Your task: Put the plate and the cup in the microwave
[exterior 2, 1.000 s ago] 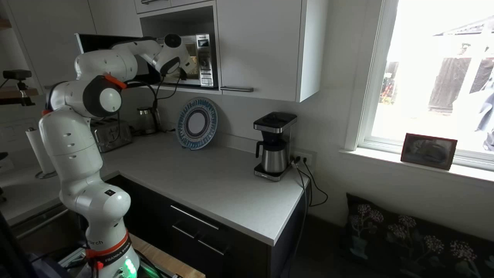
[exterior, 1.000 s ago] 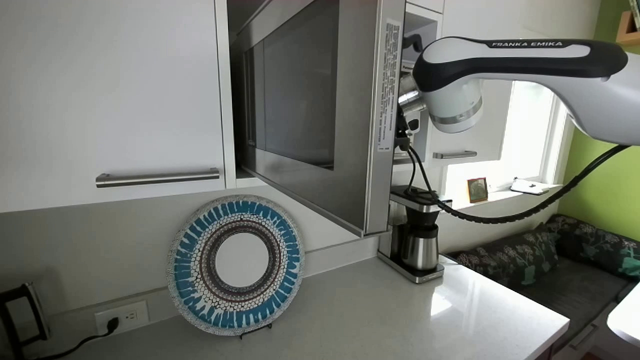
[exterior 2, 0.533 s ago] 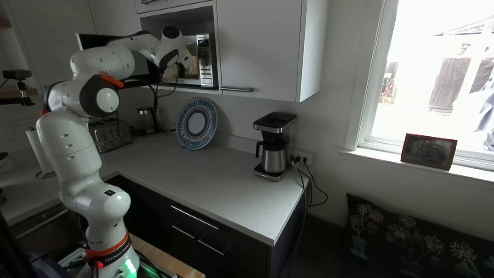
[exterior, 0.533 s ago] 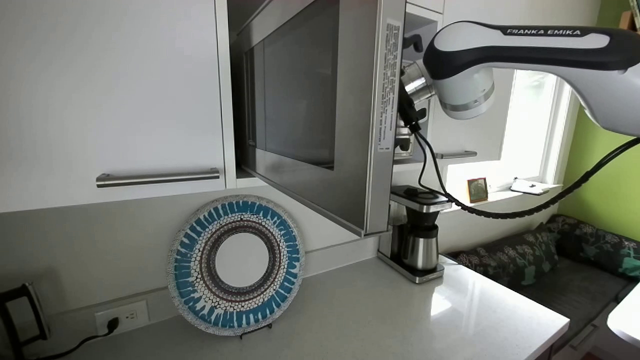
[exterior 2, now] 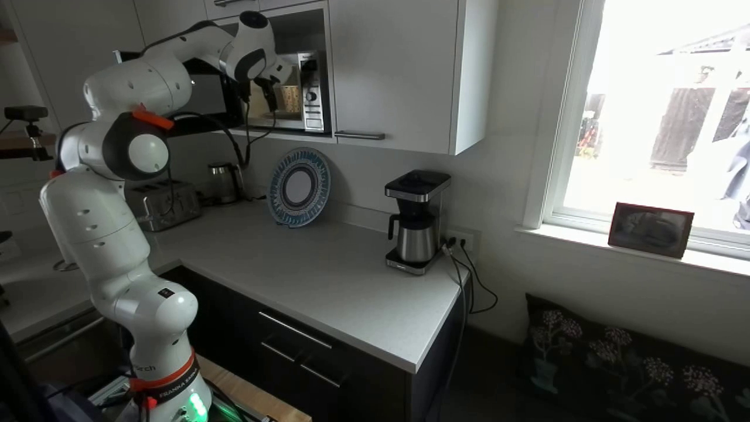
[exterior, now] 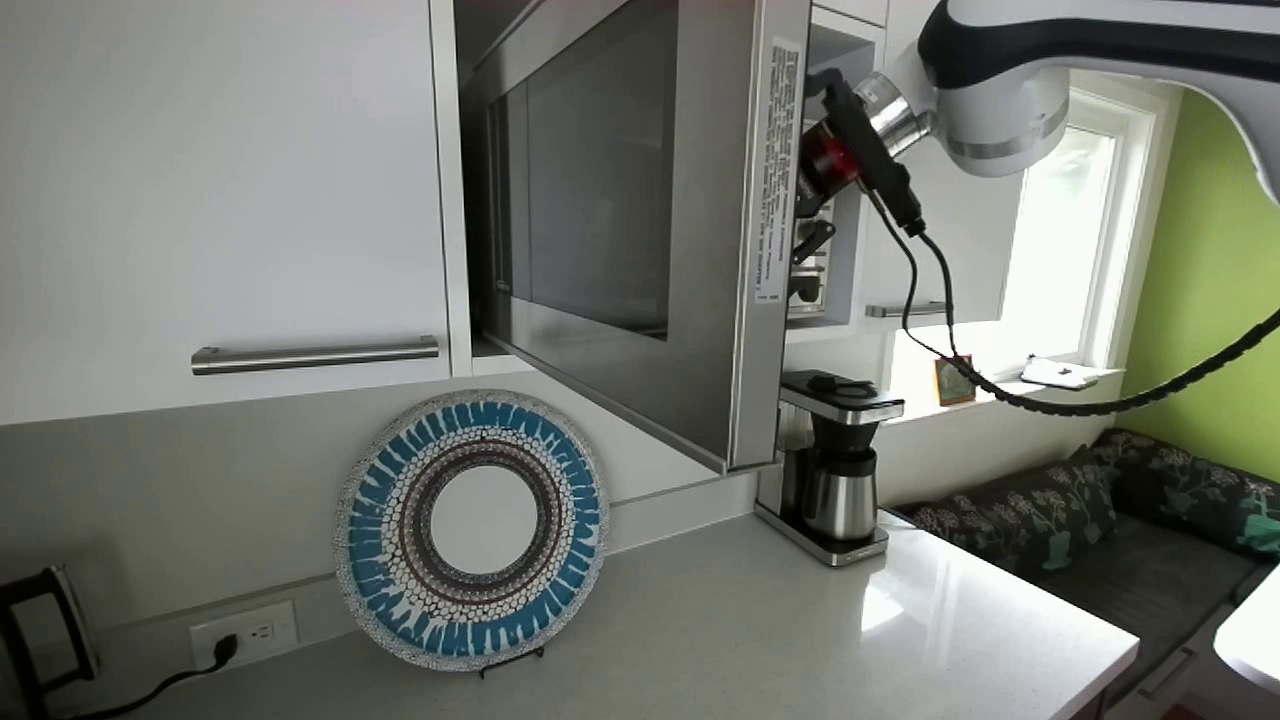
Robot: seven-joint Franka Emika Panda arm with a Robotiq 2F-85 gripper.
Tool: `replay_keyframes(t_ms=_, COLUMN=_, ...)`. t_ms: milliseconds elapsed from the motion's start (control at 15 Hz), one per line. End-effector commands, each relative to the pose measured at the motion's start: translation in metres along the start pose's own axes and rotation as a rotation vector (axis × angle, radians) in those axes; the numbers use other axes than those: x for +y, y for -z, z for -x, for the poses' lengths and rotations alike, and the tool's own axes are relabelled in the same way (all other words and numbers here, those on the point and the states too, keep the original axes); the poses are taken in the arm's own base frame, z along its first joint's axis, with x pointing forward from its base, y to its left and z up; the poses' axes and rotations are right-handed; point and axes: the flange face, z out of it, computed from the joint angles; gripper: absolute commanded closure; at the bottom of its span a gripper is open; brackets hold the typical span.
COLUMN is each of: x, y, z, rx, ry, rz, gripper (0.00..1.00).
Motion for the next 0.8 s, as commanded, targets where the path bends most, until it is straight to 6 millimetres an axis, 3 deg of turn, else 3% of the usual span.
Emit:
replay_keyframes(t_ms=0, x=-0.002, y=0.035, z=0.019, rx=-0.099, ry=0.164, rz=0.069, gripper=0.0)
replay_keyframes(t_ms=400, x=-0.011, y=0.085, z=0.054, rx=-0.212, ry=0.441, rz=0.209, gripper=0.0)
replay_keyframes(t_ms=733, x=-0.026, y=0.132, z=0.084, rx=-0.168, ry=0.684, rz=0.319, gripper=0.0)
